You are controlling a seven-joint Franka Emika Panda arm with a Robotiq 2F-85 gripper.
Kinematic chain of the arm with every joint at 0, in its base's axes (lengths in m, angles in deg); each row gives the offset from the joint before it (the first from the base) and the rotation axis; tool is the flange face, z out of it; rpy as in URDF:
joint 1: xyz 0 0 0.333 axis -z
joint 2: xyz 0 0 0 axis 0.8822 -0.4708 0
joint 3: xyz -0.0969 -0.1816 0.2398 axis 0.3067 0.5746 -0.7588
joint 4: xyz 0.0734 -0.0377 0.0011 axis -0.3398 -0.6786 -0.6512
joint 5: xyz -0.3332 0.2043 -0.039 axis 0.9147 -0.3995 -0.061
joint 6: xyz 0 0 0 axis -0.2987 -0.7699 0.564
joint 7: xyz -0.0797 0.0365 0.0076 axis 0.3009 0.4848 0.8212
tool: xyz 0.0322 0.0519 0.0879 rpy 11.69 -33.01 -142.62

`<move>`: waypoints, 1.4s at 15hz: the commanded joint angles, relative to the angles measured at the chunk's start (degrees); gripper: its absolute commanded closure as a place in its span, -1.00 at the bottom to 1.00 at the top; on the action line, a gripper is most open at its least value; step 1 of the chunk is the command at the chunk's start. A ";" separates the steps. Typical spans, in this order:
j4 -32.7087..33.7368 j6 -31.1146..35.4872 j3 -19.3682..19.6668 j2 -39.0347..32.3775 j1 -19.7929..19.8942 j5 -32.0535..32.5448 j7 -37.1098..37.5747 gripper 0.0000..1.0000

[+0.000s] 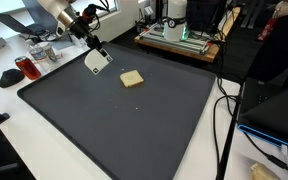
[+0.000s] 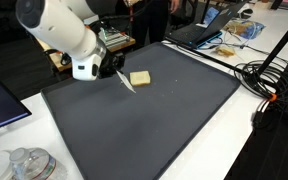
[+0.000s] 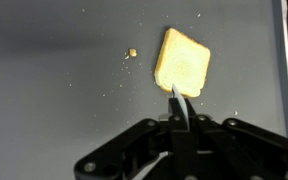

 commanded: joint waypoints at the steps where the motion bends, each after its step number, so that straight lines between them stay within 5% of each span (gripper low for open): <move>1: -5.52 0.23 0.74 3.12 4.31 -6.64 -10.47 0.98; 11: -28.24 7.19 9.96 18.36 4.33 -17.97 -32.10 0.98; 16: -41.27 18.81 12.29 29.86 -0.01 -19.06 -35.32 0.98; 21: -53.95 34.10 10.51 42.85 -6.69 -21.56 -33.54 0.98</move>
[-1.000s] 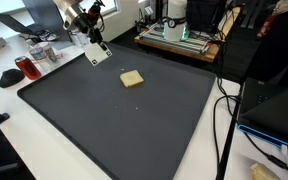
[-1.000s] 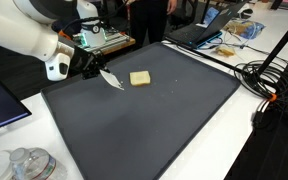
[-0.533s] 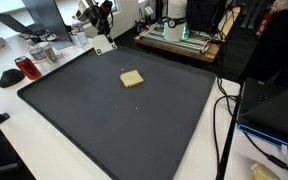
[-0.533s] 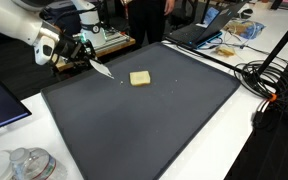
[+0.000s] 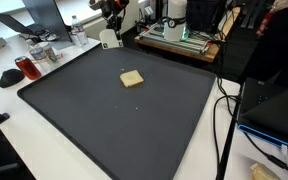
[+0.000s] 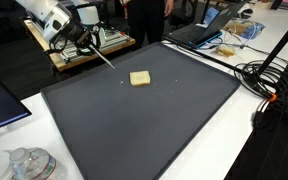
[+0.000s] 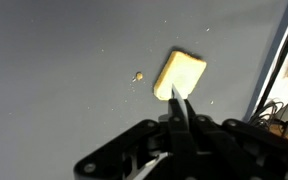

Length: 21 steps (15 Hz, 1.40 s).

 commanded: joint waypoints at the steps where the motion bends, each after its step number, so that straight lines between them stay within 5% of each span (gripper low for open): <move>1: -2.53 2.97 1.65 2.63 -3.38 0.20 0.31 0.92; 9: -12.49 9.78 -0.12 13.63 -6.76 3.22 2.96 0.98; 15: -10.18 8.16 -0.29 17.99 -7.89 15.68 9.96 0.98; 16: -9.16 7.37 -4.32 18.08 -4.80 16.33 9.39 0.98; 21: -9.03 7.45 -15.09 22.41 -4.68 20.28 13.61 0.98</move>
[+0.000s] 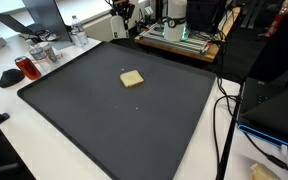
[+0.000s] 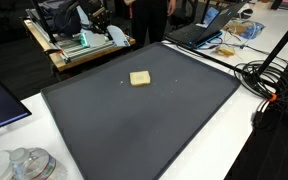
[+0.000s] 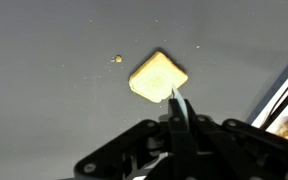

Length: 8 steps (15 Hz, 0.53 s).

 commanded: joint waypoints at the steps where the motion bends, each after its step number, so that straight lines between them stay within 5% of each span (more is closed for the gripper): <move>1: 0.05 -0.59 -9.41 3.12 1.26 3.68 6.07 0.98; 8: -0.13 0.30 -24.18 0.18 3.60 10.30 21.03 0.98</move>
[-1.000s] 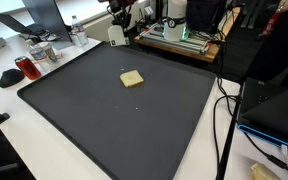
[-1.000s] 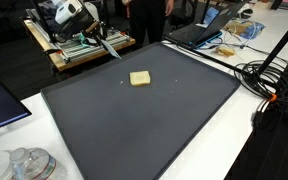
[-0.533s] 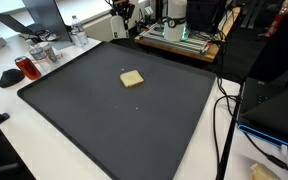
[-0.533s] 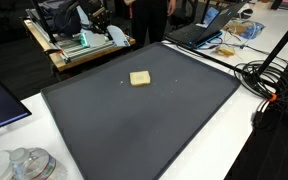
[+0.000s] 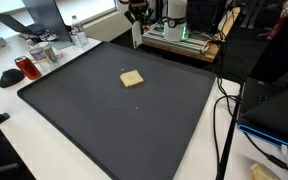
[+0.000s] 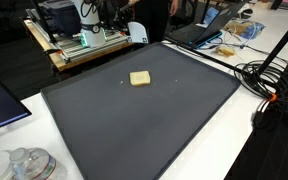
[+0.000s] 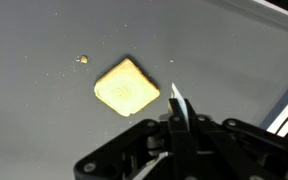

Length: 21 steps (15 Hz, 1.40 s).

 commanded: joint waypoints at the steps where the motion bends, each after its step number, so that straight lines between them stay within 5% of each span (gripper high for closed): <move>1: -0.08 0.25 -4.42 -2.45 2.76 3.28 4.80 0.98; 10: -0.17 4.02 -8.64 -9.18 7.46 7.85 12.37 0.98; 11: -0.03 3.68 1.60 -10.69 -1.68 13.26 17.79 0.98; 16: 0.05 2.94 10.85 -11.18 -9.02 17.24 21.68 0.92; 21: 0.04 2.89 12.66 -11.18 -11.08 17.02 21.37 0.98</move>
